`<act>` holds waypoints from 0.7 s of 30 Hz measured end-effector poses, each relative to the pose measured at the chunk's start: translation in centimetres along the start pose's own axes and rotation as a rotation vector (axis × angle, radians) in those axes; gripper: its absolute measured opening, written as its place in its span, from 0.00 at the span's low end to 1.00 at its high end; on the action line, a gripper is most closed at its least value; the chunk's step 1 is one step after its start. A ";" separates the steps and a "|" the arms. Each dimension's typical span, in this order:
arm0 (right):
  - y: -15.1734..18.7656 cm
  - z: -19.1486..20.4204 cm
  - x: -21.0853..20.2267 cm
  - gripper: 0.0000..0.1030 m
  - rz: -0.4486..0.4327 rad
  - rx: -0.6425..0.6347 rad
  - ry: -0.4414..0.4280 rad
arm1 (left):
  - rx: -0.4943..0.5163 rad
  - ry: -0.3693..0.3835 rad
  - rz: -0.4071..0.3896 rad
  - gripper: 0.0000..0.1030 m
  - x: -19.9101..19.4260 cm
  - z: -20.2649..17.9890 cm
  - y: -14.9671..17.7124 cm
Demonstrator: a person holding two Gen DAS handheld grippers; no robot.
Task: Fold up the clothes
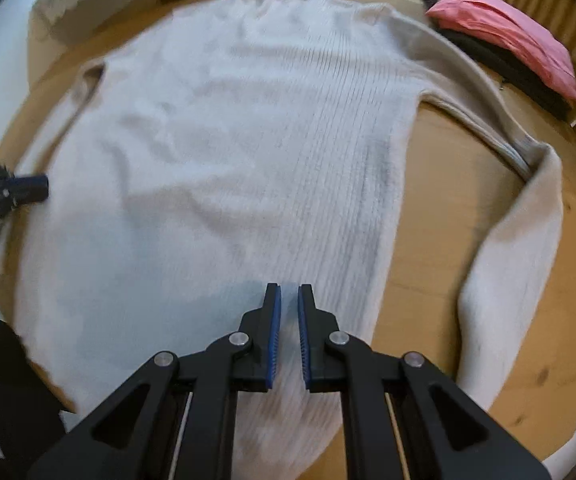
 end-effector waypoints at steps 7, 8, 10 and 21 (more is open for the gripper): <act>-1.6 -4.4 -2.9 0.09 0.067 0.059 0.033 | 0.077 -0.067 0.065 0.09 0.6 3.8 0.4; -3.2 -4.6 -3.9 0.09 0.007 0.041 0.030 | 0.085 -0.076 0.044 0.12 -0.1 4.5 -0.5; -8.0 -5.2 -4.8 0.09 -0.112 0.038 0.011 | 0.100 -0.094 0.004 0.13 -1.4 5.9 -2.2; -24.9 -10.1 3.1 0.09 -0.258 0.046 0.085 | -0.071 -0.164 -0.115 0.14 6.9 13.7 -18.2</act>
Point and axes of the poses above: each gripper's, at about its wrist camera, not at the fingertips, and x roughly the way its jaws point, z to its left, y to its underside, the point moved 6 cm from there along x, roughly the way its jaws point, and after that the axes turned 10 degrees about -y, right-handed, at the moved point
